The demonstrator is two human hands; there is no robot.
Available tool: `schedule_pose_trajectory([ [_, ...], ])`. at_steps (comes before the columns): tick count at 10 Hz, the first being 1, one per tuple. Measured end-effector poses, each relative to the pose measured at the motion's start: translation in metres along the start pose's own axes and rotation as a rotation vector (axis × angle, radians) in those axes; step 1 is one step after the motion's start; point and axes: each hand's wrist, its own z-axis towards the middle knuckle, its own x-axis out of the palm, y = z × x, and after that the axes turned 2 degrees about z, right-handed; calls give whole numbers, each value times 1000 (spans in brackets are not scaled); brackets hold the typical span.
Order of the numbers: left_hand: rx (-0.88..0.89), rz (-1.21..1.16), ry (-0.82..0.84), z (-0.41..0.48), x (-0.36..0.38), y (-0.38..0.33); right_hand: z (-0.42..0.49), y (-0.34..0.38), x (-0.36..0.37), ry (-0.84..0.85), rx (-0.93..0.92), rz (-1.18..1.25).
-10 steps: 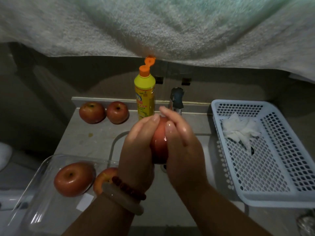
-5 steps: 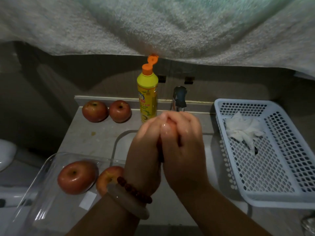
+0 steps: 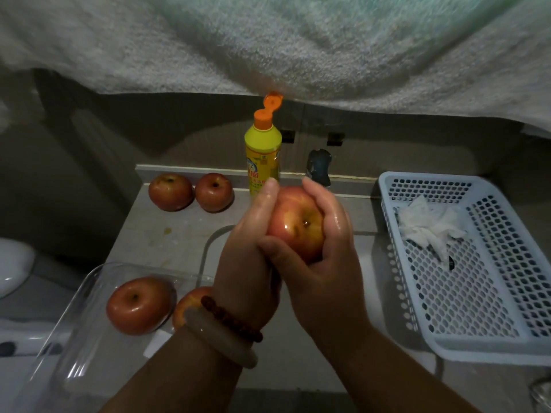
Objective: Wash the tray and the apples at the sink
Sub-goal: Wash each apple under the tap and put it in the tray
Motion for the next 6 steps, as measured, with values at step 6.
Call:
schedule_pose_trajectory([
  [6,222,235,-103,0,6,12,11,7,0,-207,324,415],
])
